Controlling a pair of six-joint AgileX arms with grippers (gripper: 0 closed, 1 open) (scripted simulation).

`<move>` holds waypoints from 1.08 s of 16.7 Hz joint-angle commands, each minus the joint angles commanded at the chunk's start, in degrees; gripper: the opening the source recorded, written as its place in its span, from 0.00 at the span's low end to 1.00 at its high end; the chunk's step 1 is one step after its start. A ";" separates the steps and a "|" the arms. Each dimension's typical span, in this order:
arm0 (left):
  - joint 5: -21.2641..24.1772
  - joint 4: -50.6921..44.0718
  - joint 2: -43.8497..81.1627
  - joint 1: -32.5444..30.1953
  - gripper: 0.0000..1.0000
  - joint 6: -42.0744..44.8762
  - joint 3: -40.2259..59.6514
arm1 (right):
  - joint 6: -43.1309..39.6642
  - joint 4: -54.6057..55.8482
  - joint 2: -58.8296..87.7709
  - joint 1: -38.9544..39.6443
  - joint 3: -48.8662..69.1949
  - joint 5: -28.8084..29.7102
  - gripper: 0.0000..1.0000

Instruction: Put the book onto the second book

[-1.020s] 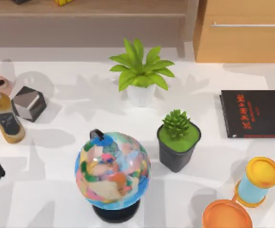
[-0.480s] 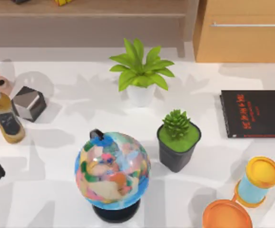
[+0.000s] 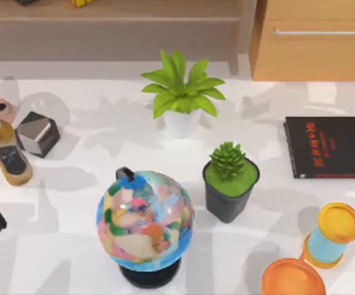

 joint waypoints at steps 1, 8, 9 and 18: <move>0.00 0.00 0.00 0.00 1.00 0.00 0.00 | 4.16 1.11 -3.80 0.98 -2.40 2.66 0.00; 0.00 0.00 0.00 0.00 1.00 0.00 0.00 | 42.04 6.01 -28.48 11.86 -26.29 20.61 0.00; 0.00 0.00 0.00 0.00 1.00 0.00 0.00 | 47.39 6.14 -30.13 14.06 -30.08 22.46 0.00; 0.00 0.00 0.00 0.00 1.00 0.00 0.00 | 83.76 0.59 -23.12 36.49 -56.40 28.45 0.00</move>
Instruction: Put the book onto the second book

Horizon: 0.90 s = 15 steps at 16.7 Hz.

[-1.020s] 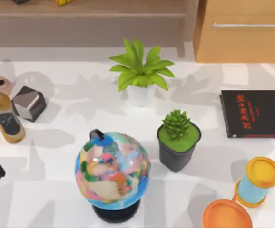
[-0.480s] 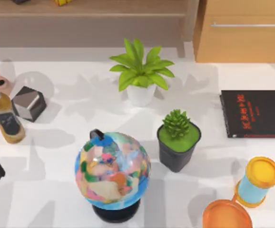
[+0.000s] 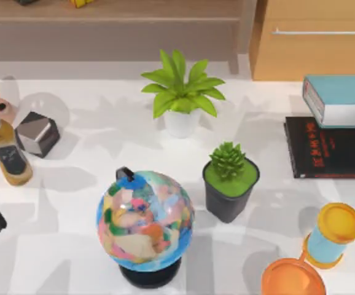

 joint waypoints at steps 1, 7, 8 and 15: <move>0.00 0.00 0.00 0.00 1.00 0.00 0.00 | 1.46 -0.52 1.30 1.23 -1.31 0.04 0.00; 0.00 0.00 0.00 0.00 1.00 0.00 0.00 | 2.64 -0.91 2.31 2.02 -2.37 0.02 0.00; 0.00 0.00 0.00 0.00 1.00 0.00 0.00 | 2.64 -0.84 2.46 2.02 -2.30 0.01 0.00; 0.00 0.00 0.00 0.00 1.00 0.00 0.00 | 2.52 -0.15 4.01 1.98 -1.68 -0.15 0.00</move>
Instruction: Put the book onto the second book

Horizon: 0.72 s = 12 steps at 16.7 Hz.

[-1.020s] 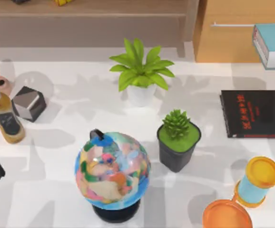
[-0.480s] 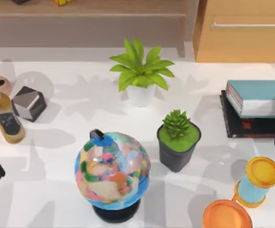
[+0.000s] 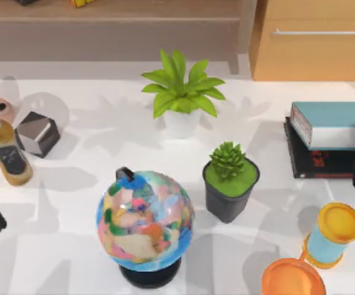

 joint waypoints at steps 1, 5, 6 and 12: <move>0.00 0.00 0.00 0.00 1.00 0.00 0.00 | 0.00 0.00 0.00 0.00 0.00 0.00 0.00; 0.00 0.00 0.00 0.00 1.00 0.00 0.00 | 0.00 0.00 0.00 0.00 0.00 0.00 0.30; 0.00 0.00 0.00 0.00 1.00 0.00 0.00 | 0.00 0.00 0.00 0.00 0.00 0.00 0.38; 0.00 0.00 0.00 0.00 1.00 0.00 0.00 | 0.00 0.00 0.00 0.00 0.00 0.00 0.83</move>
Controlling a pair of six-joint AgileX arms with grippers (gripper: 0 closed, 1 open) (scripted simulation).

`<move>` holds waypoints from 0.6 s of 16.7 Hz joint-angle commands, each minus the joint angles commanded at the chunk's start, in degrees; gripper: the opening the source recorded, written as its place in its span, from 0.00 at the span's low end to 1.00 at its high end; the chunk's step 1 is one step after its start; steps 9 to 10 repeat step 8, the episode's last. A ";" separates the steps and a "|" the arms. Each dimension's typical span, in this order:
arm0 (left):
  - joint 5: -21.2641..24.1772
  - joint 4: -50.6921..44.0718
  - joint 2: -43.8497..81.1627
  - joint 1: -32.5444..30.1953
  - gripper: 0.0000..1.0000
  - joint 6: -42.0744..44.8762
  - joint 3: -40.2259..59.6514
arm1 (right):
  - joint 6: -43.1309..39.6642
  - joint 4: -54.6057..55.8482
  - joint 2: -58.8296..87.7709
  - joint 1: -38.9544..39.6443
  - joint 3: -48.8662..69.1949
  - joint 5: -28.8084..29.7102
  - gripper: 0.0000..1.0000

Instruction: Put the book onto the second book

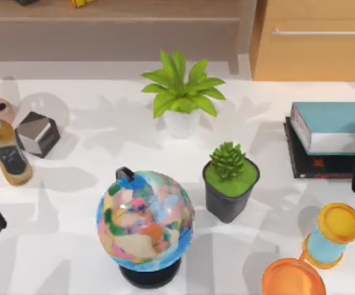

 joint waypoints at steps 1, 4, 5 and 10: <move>0.00 0.00 0.00 0.00 1.00 0.00 0.00 | 0.00 0.00 0.00 0.00 0.00 0.00 0.90; 0.00 0.00 0.00 0.00 1.00 0.00 0.00 | 0.00 0.00 0.00 0.00 0.00 0.00 1.00; 0.00 0.00 0.00 0.00 1.00 0.00 0.00 | 0.00 0.00 0.00 0.00 0.00 0.00 1.00; 0.00 0.00 0.00 0.00 1.00 0.00 0.00 | 0.00 0.00 0.00 0.00 0.00 0.00 1.00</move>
